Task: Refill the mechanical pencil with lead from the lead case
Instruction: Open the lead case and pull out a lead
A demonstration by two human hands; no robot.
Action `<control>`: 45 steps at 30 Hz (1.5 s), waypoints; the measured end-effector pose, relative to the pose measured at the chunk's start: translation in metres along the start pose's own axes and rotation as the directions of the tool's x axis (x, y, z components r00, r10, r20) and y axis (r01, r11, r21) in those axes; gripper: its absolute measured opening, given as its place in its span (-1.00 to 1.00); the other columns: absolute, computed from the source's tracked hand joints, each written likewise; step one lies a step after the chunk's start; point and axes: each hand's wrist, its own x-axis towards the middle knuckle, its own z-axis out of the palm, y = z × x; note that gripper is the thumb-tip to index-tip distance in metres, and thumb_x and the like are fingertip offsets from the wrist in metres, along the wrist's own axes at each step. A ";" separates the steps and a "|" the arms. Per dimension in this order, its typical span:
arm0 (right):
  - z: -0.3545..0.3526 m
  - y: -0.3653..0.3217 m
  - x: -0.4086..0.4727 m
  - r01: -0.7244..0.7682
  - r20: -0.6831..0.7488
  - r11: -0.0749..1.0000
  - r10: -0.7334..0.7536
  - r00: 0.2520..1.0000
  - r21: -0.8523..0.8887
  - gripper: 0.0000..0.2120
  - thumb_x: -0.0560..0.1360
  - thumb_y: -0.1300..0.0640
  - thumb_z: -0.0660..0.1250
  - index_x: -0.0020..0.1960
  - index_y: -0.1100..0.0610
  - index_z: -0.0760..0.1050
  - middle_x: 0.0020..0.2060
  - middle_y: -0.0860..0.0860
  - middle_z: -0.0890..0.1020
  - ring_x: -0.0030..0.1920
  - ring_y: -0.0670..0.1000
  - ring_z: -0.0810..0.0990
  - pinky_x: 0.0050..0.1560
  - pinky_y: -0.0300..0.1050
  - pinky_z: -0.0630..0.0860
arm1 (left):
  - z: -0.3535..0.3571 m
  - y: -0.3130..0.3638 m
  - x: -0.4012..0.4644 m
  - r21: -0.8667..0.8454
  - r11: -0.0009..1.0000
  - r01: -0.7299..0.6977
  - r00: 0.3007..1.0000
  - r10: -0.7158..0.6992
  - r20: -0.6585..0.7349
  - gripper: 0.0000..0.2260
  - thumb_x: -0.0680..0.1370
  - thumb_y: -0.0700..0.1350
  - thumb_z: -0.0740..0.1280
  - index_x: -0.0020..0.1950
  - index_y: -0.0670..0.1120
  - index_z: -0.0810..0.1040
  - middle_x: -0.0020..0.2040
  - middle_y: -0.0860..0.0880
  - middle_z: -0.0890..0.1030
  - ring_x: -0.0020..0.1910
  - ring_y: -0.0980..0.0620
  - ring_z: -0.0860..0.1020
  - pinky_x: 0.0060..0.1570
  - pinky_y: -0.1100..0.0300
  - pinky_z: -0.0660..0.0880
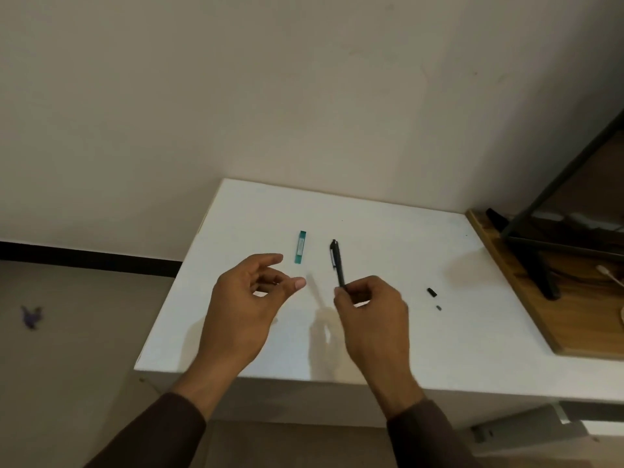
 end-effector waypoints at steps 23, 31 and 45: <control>-0.020 0.031 0.031 -0.092 -0.169 0.976 0.059 0.984 -0.196 -0.63 0.57 -0.17 0.36 0.23 0.06 0.50 0.01 -0.06 0.61 -0.20 -0.08 0.49 -0.22 -0.17 0.35 | 0.053 -0.017 0.051 0.534 0.844 0.037 0.995 0.018 -0.097 -0.59 0.50 0.11 0.47 0.17 -0.18 0.63 0.10 -0.14 0.61 0.13 -0.16 0.55 0.22 -0.14 0.48; -0.032 0.021 0.022 0.094 -0.288 0.993 -0.112 0.951 -0.077 -0.85 0.58 -0.05 0.38 0.05 0.02 0.54 -0.17 -0.09 0.56 -0.29 -0.17 0.48 -0.30 -0.23 0.35 | 0.083 -0.008 0.085 0.562 0.821 0.103 0.990 -0.030 -0.138 -0.79 0.58 -0.10 0.39 -0.03 -0.25 0.64 -0.02 -0.20 0.66 -0.05 -0.18 0.64 0.03 -0.08 0.61; -0.024 -0.005 -0.001 -0.177 0.383 0.758 -0.102 0.918 0.627 -0.88 0.58 0.14 0.43 0.05 0.08 0.74 -0.11 0.04 0.79 -0.10 0.02 0.78 -0.13 -0.14 0.70 | 0.036 0.025 -0.044 0.062 0.995 -0.073 0.994 0.078 -0.080 -0.89 0.48 -0.09 0.50 0.00 0.01 0.69 -0.18 0.07 0.70 -0.18 0.05 0.66 -0.24 0.34 0.60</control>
